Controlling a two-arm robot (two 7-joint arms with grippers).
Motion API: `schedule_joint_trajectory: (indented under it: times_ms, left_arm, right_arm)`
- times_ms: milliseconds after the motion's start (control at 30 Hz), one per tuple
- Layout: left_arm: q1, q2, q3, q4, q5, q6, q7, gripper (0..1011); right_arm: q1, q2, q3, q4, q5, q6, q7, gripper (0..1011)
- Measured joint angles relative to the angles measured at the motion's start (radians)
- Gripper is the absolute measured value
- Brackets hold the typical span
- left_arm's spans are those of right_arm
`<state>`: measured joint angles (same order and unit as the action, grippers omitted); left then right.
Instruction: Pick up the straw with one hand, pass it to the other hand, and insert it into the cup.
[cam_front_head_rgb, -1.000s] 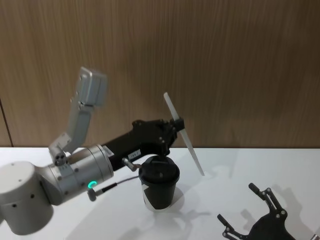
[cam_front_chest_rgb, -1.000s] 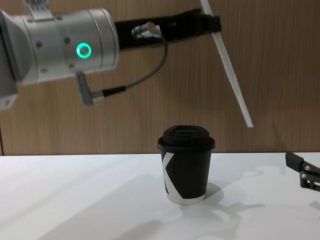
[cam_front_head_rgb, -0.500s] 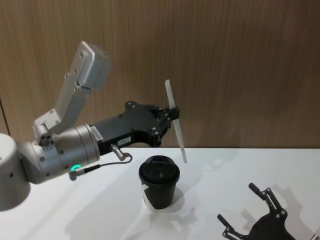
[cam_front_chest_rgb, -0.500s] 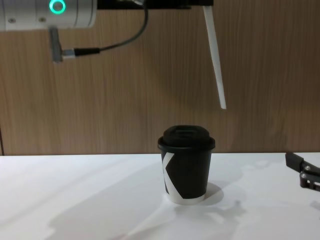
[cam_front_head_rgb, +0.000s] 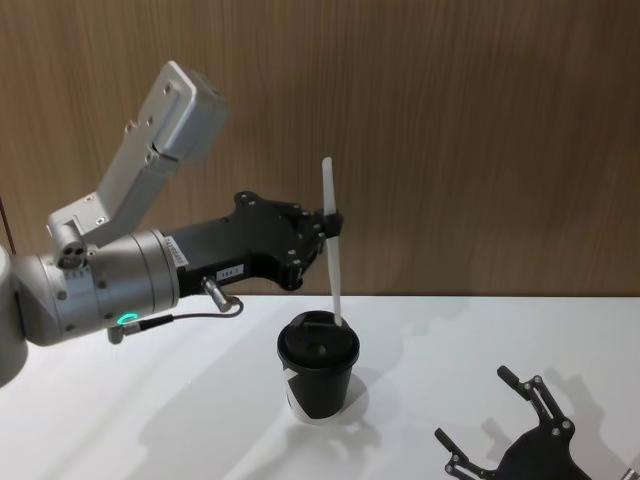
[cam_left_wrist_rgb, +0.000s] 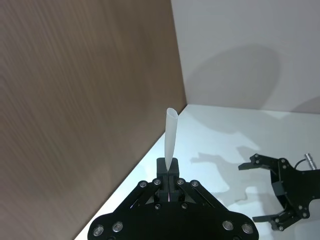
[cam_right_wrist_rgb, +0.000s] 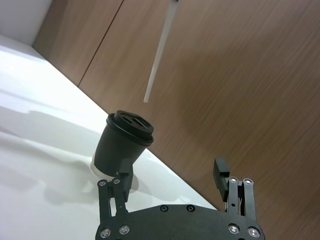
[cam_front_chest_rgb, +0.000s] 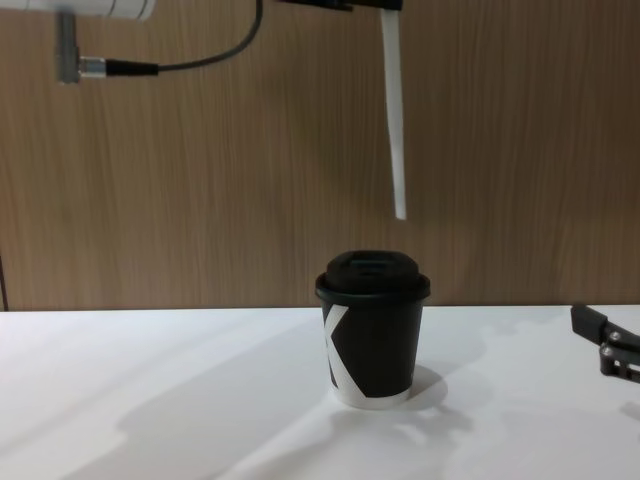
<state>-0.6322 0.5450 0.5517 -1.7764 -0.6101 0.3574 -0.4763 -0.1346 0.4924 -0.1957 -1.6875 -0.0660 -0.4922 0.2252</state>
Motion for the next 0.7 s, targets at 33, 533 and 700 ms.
schedule_joint_trajectory:
  times_ms: [33, 533, 700]
  left_arm:
    - [-0.002, 0.003, 0.0, -0.001, 0.0, 0.006, 0.003, 8]
    - [-0.009, 0.022, 0.004, -0.006, -0.001, 0.066, 0.05, 10]
    - [-0.009, 0.023, 0.006, 0.0, -0.001, 0.075, 0.059, 10]
  right_arm:
    - [0.0, 0.0, 0.0, 0.0, 0.0, 0.0, 0.0, 1001]
    - [0.0, 0.0, 0.0, 0.0, 0.0, 0.0, 0.0, 1001]
    - [0.0, 0.0, 0.0, 0.0, 0.0, 0.0, 0.0, 1001]
